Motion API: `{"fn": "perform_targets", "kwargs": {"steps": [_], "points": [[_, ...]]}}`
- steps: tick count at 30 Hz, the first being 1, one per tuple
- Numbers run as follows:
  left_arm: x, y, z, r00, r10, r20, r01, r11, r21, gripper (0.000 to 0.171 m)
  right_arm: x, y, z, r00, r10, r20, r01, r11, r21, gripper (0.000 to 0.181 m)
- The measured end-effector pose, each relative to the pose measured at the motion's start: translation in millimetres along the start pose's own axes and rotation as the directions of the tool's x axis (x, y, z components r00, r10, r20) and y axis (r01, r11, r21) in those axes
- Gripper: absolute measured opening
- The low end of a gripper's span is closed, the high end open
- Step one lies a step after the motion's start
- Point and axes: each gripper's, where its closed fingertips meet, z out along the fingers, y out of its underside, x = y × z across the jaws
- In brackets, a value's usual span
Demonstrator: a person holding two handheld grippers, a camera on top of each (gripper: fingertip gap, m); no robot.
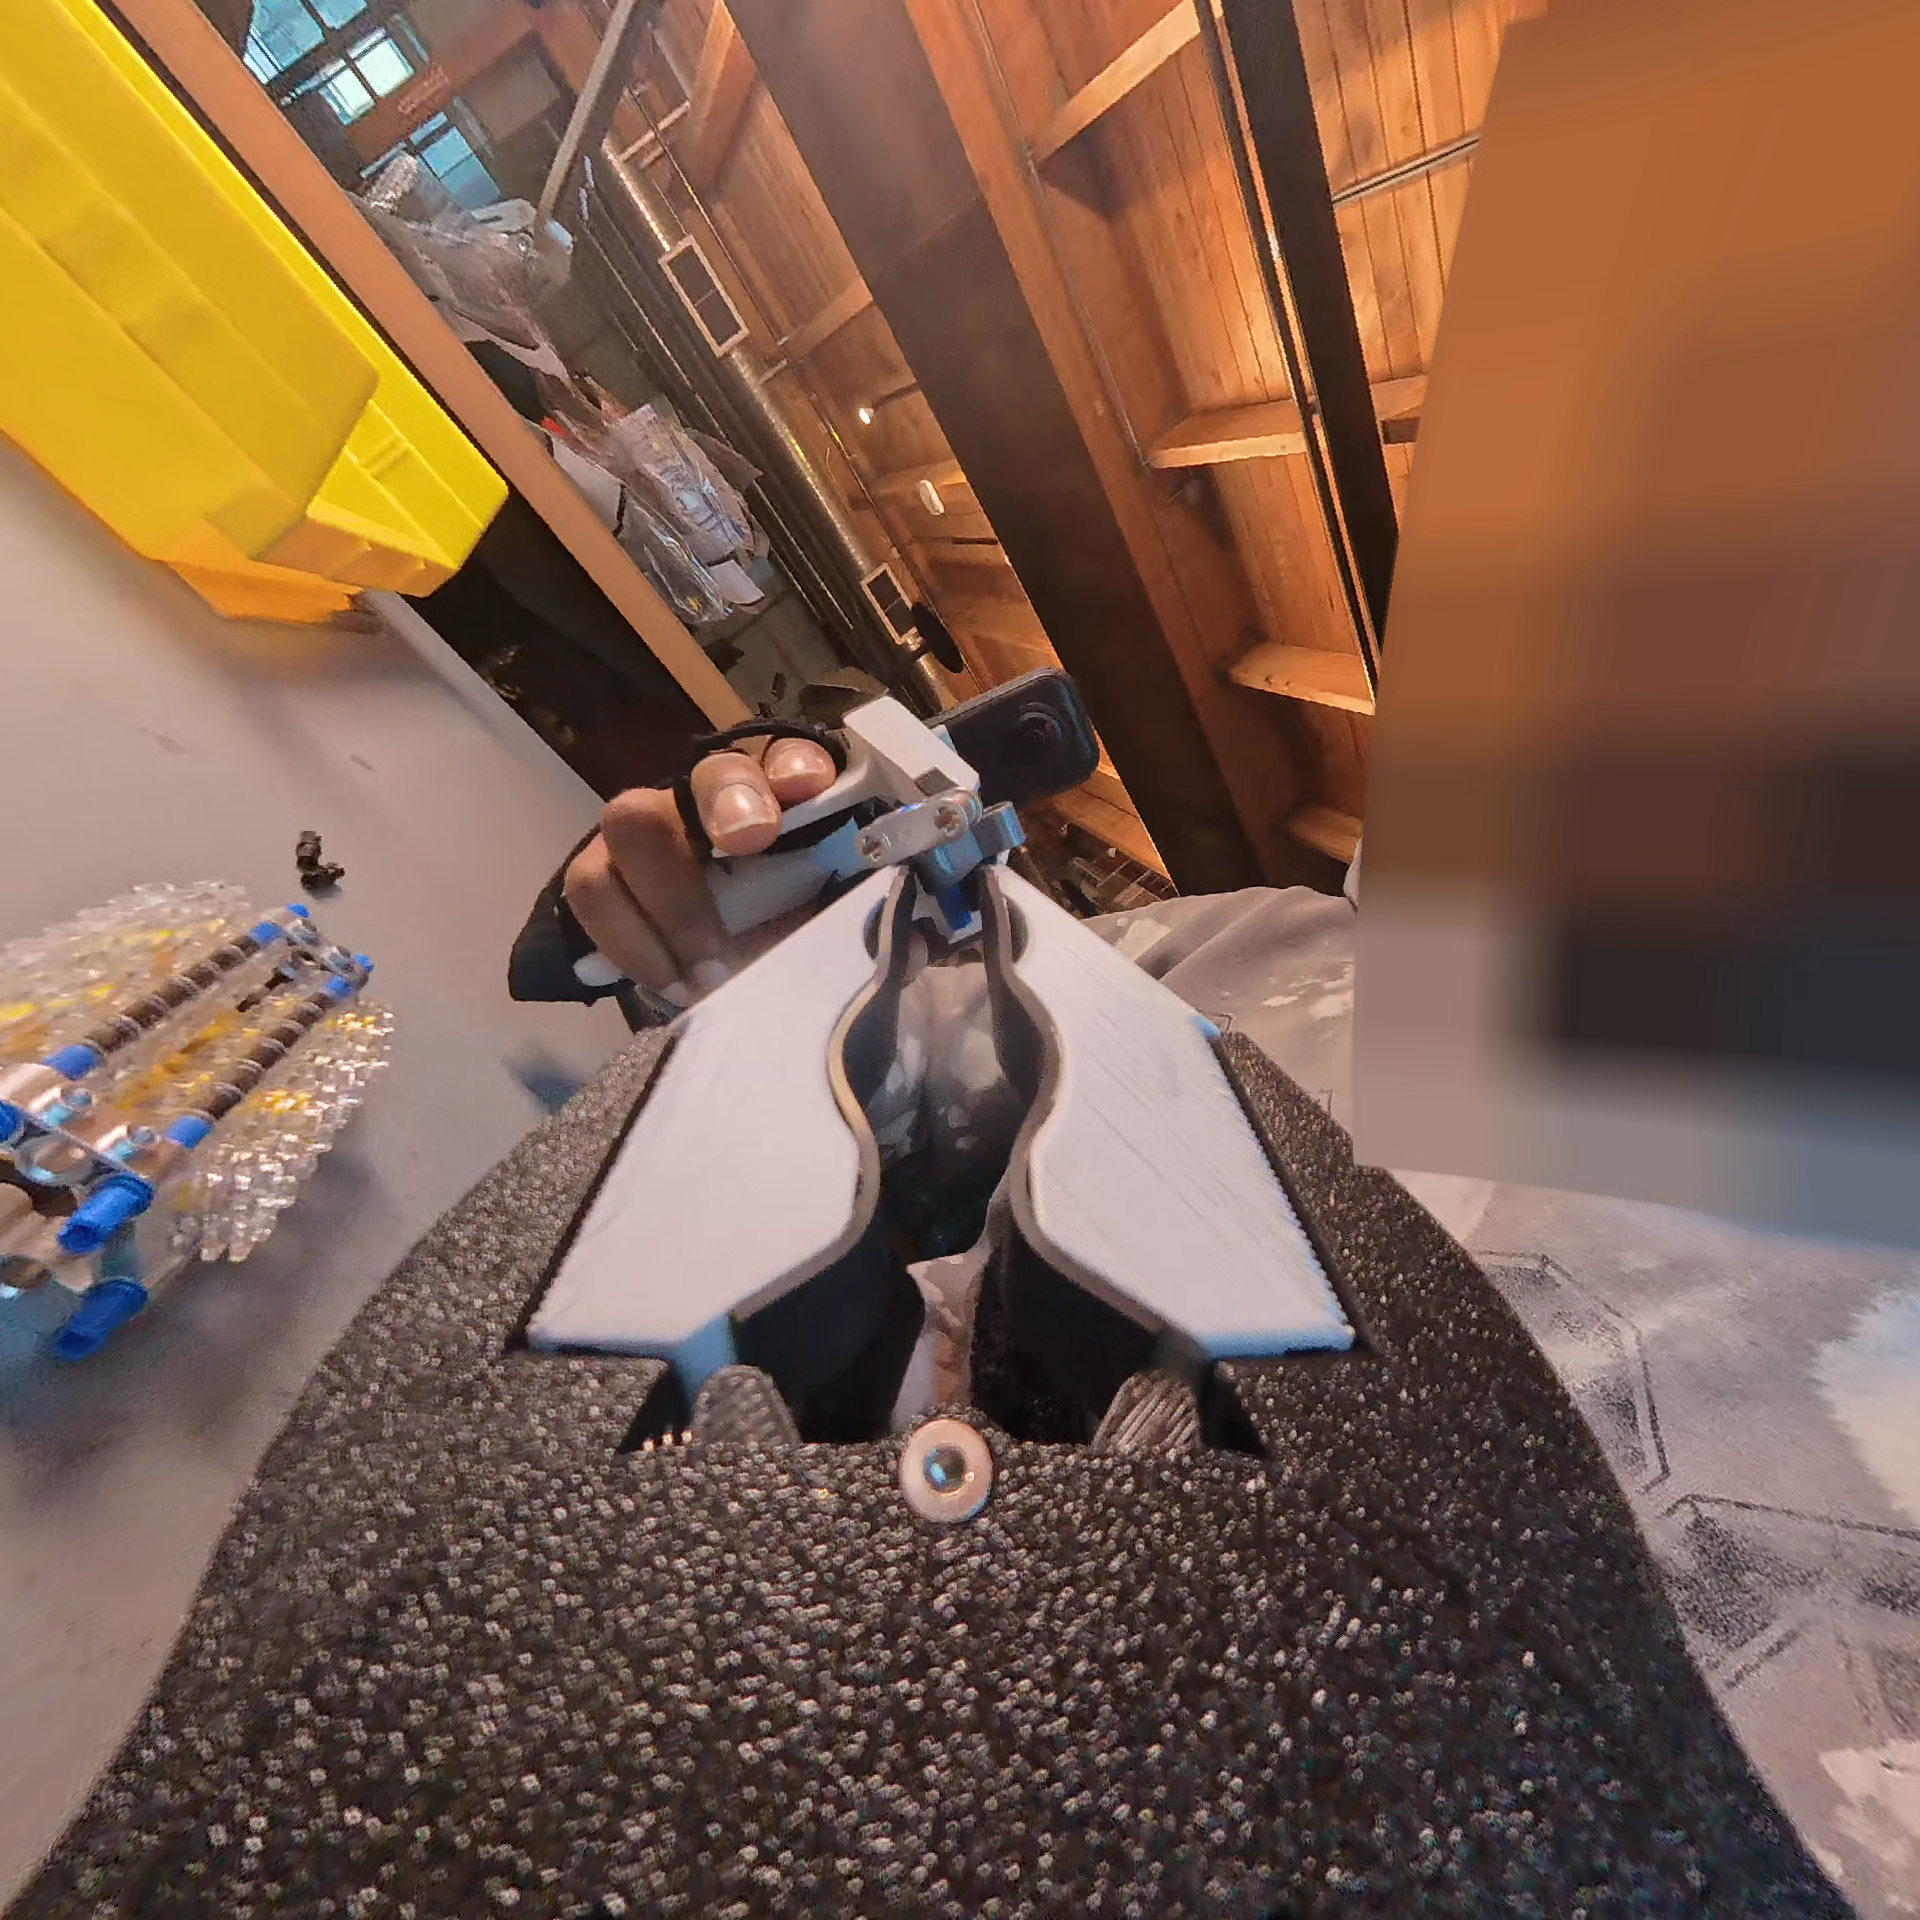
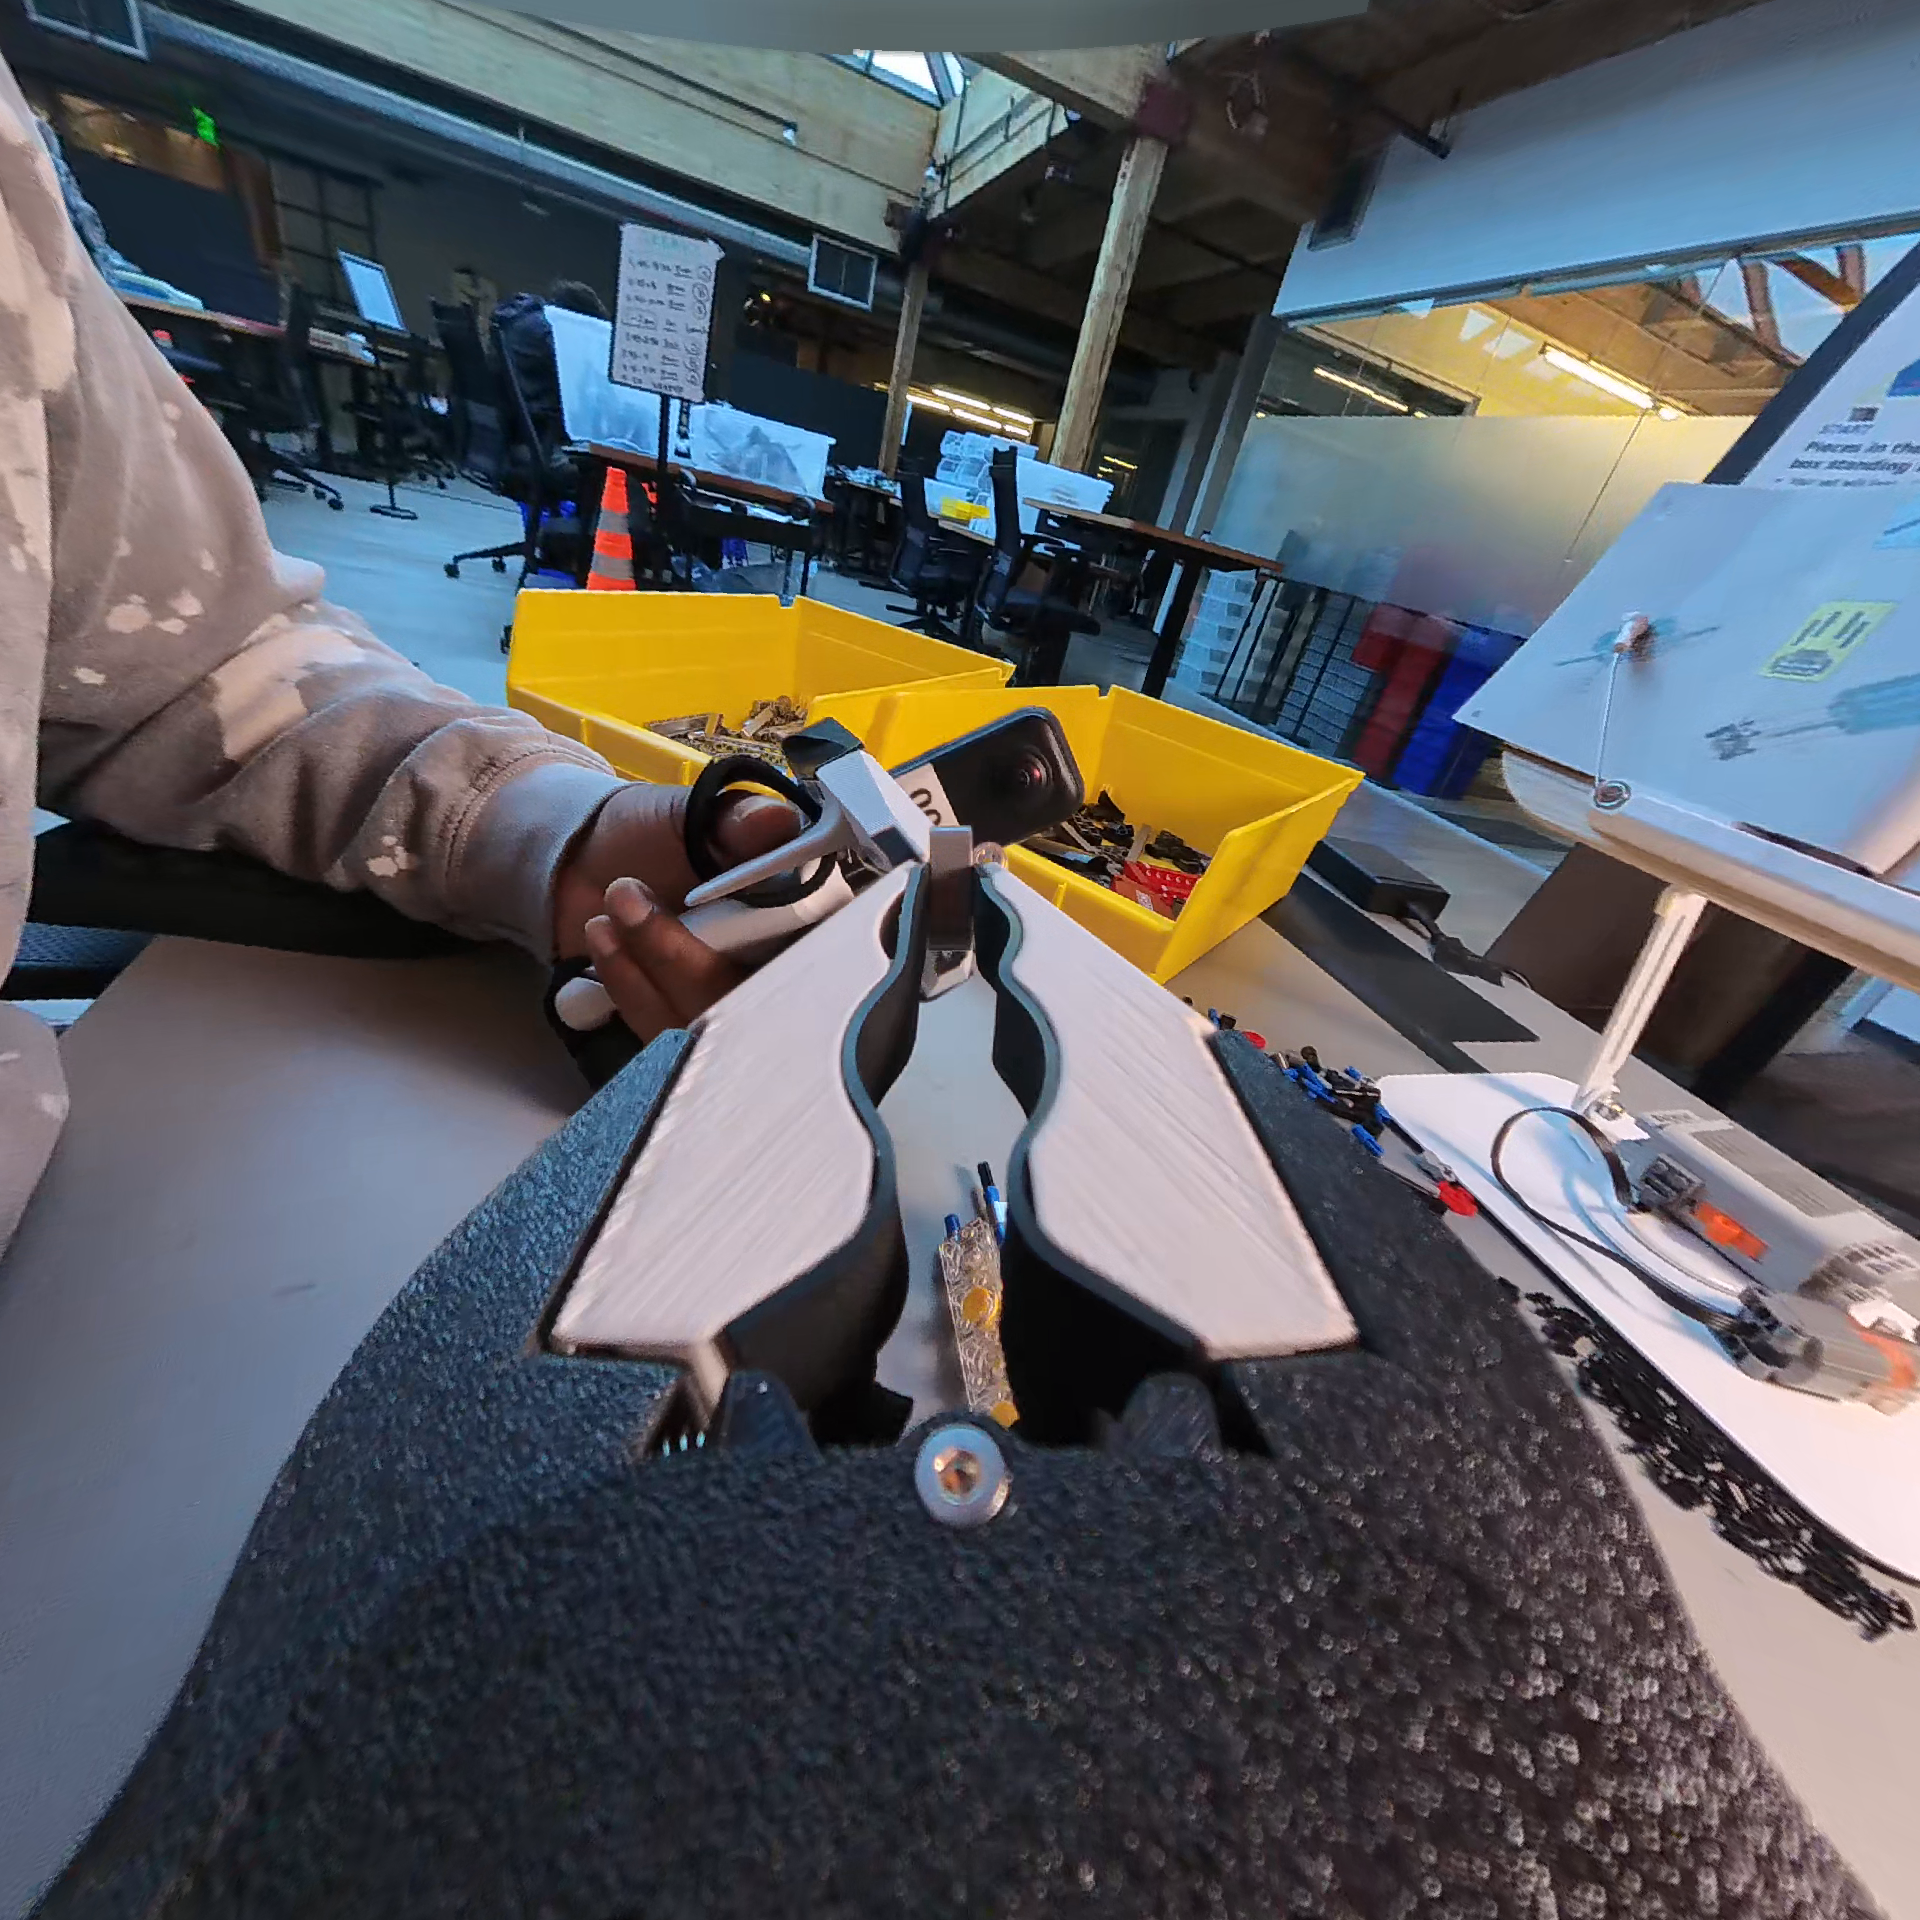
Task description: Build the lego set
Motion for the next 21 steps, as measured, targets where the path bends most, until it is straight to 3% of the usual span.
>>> {"fn": "perform_targets", "kwargs": {"steps": [5, 8, 10, 13, 15, 18, 21], "points": [[-4.3, 1.3, -3.6, 0.991, 0.108, 0.074, -0.104, 0.993, -0.048, 0.006, 0.0, 8.2, -0.2, 0.998, -0.062, 0.002, 0.062, 0.997, -0.053, 0.008], [-15.3, 4.6, -7.5, 0.921, 0.33, 0.205, -0.3, 0.94, -0.164, 0.006, -0.6, 18.1, -0.7, 0.999, -0.004, 0.038, 0.008, 0.995, -0.104, 0.011], [-25.7, 6.6, -12.0, 0.792, 0.537, 0.291, -0.458, 0.837, -0.299, 0.006, -2.3, 21.2, -1.0, 0.994, 0.08, 0.075, -0.07, 0.99, -0.123, 0.015], [-40.9, 5.5, -20.7, 0.537, 0.766, 0.353, -0.593, 0.641, -0.487, 0.006, -0.4, 24.8, -0.3, 0.978, 0.188, 0.089, -0.174, 0.974, -0.145, 0.031], [-47.7, 5.0, -24.1, 0.405, 0.84, 0.36, -0.622, 0.542, -0.565, 0.006, 0.7, 30.7, 0.8, 0.969, 0.233, 0.087, -0.216, 0.961, -0.173, 0.038], [-53.6, 6.7, -25.8, 0.26, 0.906, 0.334, -0.635, 0.421, -0.648, 0.006, 5.0, 41.2, 2.1, 0.969, 0.241, 0.05, -0.225, 0.95, -0.218, 0.037], [-61.2, 5.4, -31.1, 0.073, 0.956, 0.284, -0.602, 0.269, -0.752, 0.006, 10.5, 54.0, 3.1, 0.96, 0.28, -0.003, -0.269, 0.919, -0.288, 0.032]]}}
